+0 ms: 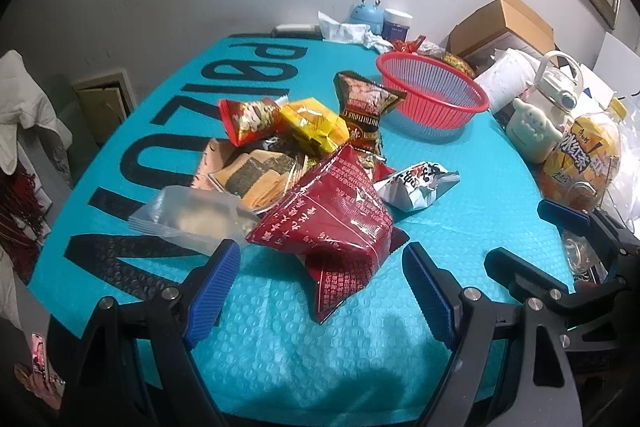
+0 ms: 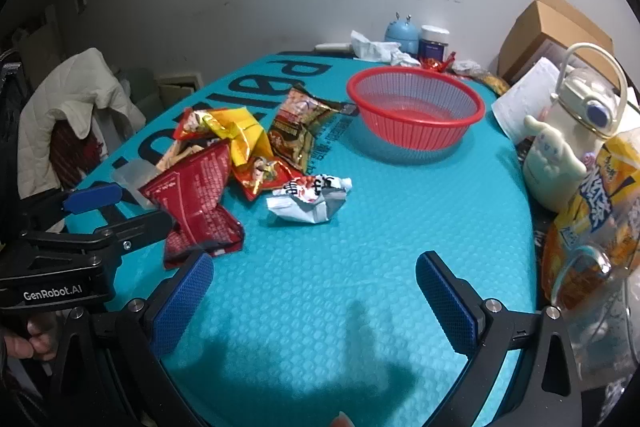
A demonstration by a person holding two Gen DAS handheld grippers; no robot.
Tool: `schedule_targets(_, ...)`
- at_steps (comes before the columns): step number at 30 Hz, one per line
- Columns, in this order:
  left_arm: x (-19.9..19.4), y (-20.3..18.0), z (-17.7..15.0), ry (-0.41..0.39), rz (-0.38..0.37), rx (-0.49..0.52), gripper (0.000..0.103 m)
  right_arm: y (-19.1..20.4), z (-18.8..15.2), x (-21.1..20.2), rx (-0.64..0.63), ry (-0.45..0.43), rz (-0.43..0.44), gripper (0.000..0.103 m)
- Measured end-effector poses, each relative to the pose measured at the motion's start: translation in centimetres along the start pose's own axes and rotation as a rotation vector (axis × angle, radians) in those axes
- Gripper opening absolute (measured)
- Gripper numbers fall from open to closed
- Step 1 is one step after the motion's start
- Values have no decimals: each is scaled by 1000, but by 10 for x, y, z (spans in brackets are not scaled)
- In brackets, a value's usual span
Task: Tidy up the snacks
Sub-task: 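Grasp the large red bag with the left gripper while the right gripper grasps the white candy packet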
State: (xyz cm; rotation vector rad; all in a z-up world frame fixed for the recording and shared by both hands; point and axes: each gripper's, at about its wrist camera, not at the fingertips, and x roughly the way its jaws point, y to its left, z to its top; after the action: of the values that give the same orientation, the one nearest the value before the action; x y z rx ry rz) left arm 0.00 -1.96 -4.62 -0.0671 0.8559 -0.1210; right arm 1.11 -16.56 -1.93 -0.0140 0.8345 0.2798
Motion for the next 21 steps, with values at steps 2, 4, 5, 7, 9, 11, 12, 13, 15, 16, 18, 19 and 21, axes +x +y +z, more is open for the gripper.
schedule_targets(2, 7, 0, 1, 15, -9, -5, 83, -3, 2, 5, 3, 10, -1, 103)
schedule_targets(4, 15, 1, 2, 33, -16, -11, 83, -5, 3, 9, 6, 19, -4, 103)
schedule_targets(5, 19, 0, 3, 41, -19, -14, 83, -7, 4, 11, 7, 23, -7, 103)
schedule_targets(7, 27, -1, 5, 57, -27, -17, 83, -10, 5, 15, 9, 31, -13, 103)
schedule_targets(9, 34, -2, 7, 70, -35, -19, 83, -13, 6, 19, 13, 42, -17, 103)
schedule_targets(11, 40, -3, 8, 79, -38, -19, 83, -16, 6, 24, 18, 53, -18, 103)
schedule_targets(12, 43, -3, 9, 85, -40, -17, 83, -17, 6, 26, 21, 59, -19, 103)
schedule_targets(13, 46, -4, 9, 91, -42, -16, 83, -18, 6, 28, 24, 65, -20, 103)
schedule_targets(15, 52, -4, 10, 105, -47, -17, 83, -21, 6, 31, 29, 74, -21, 103)
schedule_targets(16, 55, -5, 11, 111, -51, -18, 83, -23, 6, 32, 32, 79, -21, 103)
schedule_targets(18, 59, -6, 12, 122, -58, -21, 83, -24, 7, 33, 34, 84, -23, 103)
schedule_targets(19, 62, -6, 12, 126, -59, -22, 83, -25, 7, 34, 36, 86, -24, 103)
schedule_targets(21, 67, -8, 13, 133, -57, -22, 83, -26, 6, 34, 37, 89, -26, 103)
